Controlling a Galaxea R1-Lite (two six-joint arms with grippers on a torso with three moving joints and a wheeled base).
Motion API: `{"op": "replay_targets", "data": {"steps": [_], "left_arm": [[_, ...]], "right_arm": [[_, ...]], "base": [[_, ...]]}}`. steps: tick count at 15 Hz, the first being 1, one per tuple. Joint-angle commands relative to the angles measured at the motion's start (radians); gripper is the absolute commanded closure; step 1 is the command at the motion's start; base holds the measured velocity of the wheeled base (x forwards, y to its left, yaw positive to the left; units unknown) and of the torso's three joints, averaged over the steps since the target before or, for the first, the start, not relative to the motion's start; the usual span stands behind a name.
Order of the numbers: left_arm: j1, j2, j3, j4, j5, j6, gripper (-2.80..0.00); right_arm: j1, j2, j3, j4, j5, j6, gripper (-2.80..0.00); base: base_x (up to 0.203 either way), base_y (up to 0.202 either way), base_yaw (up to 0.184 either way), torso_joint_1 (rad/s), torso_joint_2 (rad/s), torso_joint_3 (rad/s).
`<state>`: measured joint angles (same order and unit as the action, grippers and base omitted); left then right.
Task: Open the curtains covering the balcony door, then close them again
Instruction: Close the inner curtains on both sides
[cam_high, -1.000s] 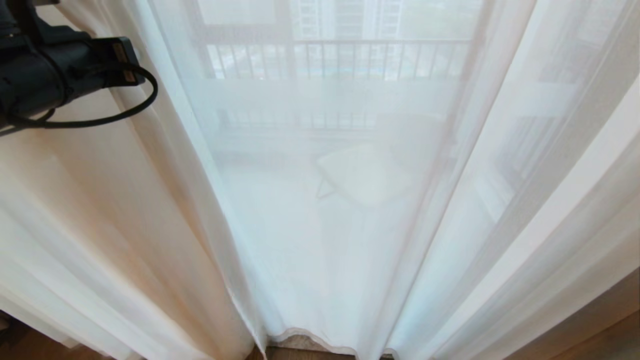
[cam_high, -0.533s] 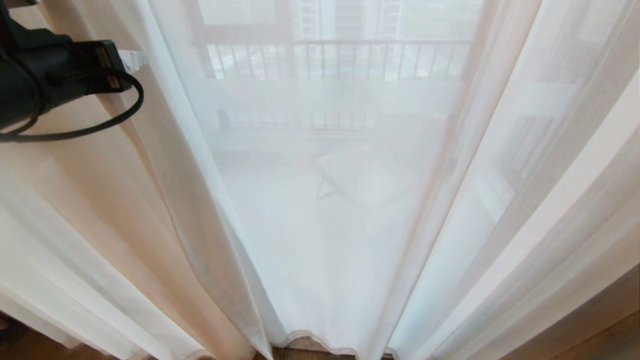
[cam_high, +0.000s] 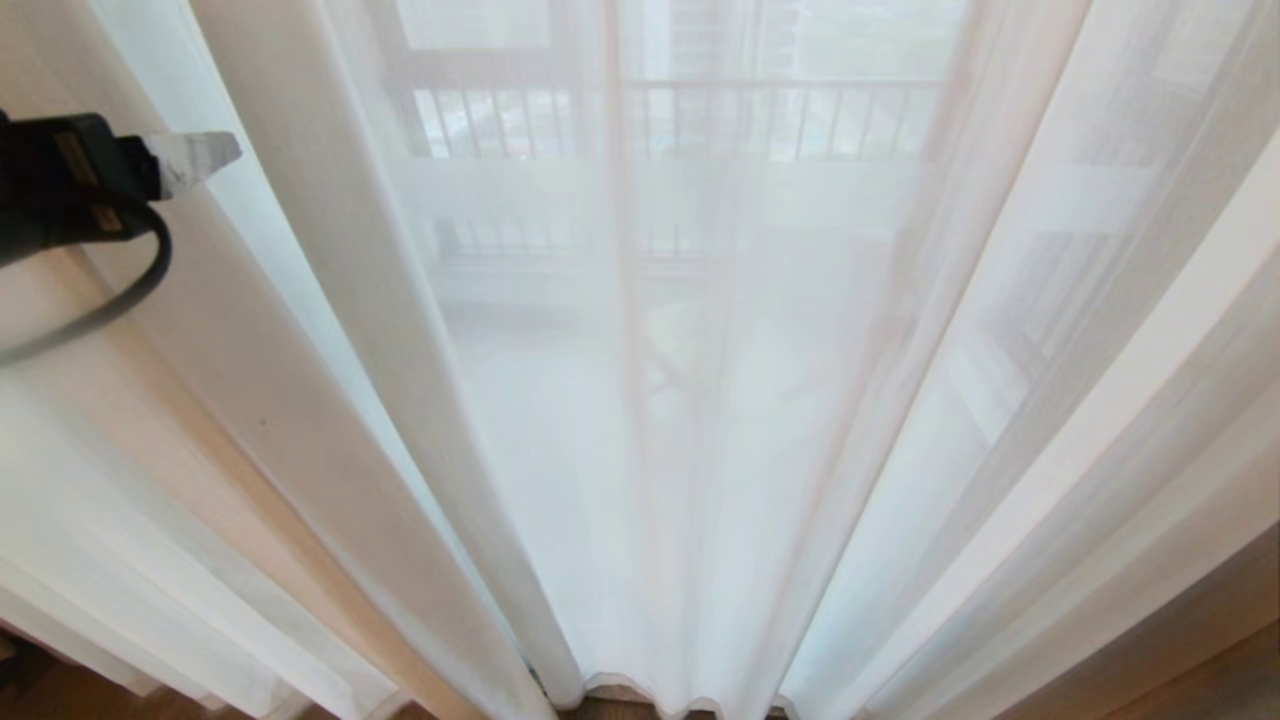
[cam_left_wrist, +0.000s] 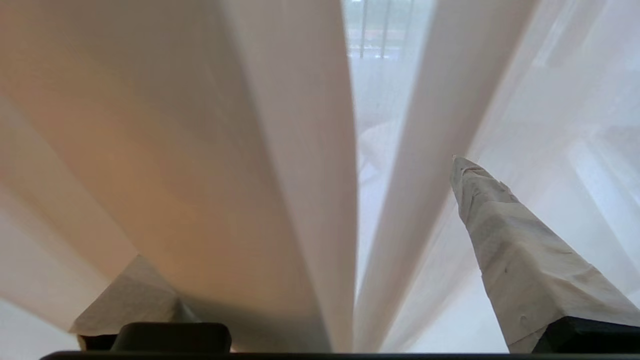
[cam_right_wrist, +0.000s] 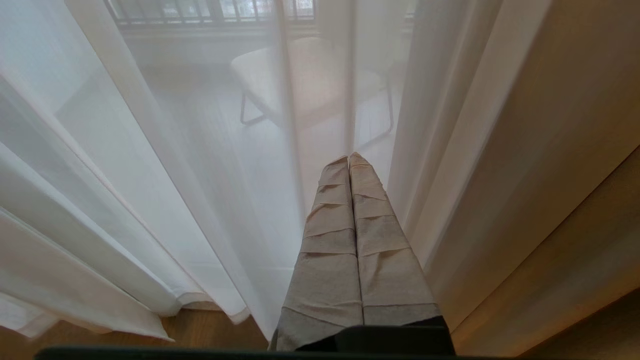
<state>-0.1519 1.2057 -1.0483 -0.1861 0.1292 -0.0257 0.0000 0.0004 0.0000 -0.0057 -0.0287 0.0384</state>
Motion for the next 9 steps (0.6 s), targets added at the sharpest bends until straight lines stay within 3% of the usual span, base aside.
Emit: {"op": "replay_targets", "data": {"steps": [1, 9], "left_arm": [[0.001, -0.130, 0.059, 0.028, 0.001, 0.000, -2.80], [0.003, -0.401, 0.146, 0.251, 0.000, -0.002, -2.80]], "right_arm": [[0.000, 0.000, 0.000, 0.000, 0.000, 0.000, 0.00], [0.000, 0.000, 0.000, 0.000, 0.000, 0.000, 0.00]], "base": [[0.000, 0.000, 0.000, 0.000, 0.00, 0.000], [0.000, 0.000, 0.000, 0.000, 0.00, 0.000]]}}
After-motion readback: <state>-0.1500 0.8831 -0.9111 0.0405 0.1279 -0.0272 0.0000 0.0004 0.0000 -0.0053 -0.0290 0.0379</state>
